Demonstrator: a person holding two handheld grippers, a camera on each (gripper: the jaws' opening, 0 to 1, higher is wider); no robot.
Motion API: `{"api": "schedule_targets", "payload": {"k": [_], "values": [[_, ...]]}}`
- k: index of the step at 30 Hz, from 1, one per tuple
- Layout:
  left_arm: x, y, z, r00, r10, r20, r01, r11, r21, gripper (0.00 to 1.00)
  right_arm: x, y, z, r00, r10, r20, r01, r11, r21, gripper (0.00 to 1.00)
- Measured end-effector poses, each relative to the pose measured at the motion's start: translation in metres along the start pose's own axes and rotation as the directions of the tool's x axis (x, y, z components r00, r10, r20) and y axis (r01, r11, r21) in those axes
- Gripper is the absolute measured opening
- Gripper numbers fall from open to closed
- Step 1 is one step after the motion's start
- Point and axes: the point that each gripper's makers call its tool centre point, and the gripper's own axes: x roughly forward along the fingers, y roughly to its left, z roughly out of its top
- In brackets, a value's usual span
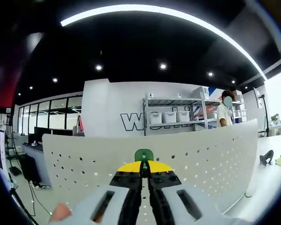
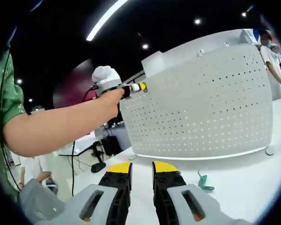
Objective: Insert the hook assembly into the mounting plate slot until the hook locks in place.
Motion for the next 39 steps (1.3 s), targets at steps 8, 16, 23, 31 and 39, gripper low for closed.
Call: {"api": "schedule_targets", "payload": {"k": [8,16,23,31,39], "values": [[0.004,0.001,-0.005,1.0,0.002,-0.008,-0.002,1.0,0.01,0.03,0.0,-0.002,-0.001,1.0,-0.004,-0.001,0.004,1.0,0.009,0.16],[0.009,0.0,-0.01,1.0,0.005,-0.014,-0.004,1.0,0.016,0.03,0.0,-0.004,-0.002,1.0,-0.005,-0.005,0.005,1.0,0.014,0.16],[0.012,0.003,-0.011,1.0,0.013,-0.01,-0.013,1.0,0.012,0.03,0.001,-0.005,-0.003,1.0,-0.005,-0.009,0.005,1.0,0.023,0.15],[0.014,0.004,-0.013,1.0,0.025,-0.013,-0.024,1.0,0.014,0.03,0.001,-0.005,-0.004,1.0,-0.005,-0.013,0.005,1.0,0.026,0.15],[0.015,0.004,-0.015,1.0,0.028,-0.012,-0.028,1.0,0.007,0.03,0.001,-0.006,-0.005,1.0,-0.003,-0.015,0.003,1.0,0.025,0.14]]}}
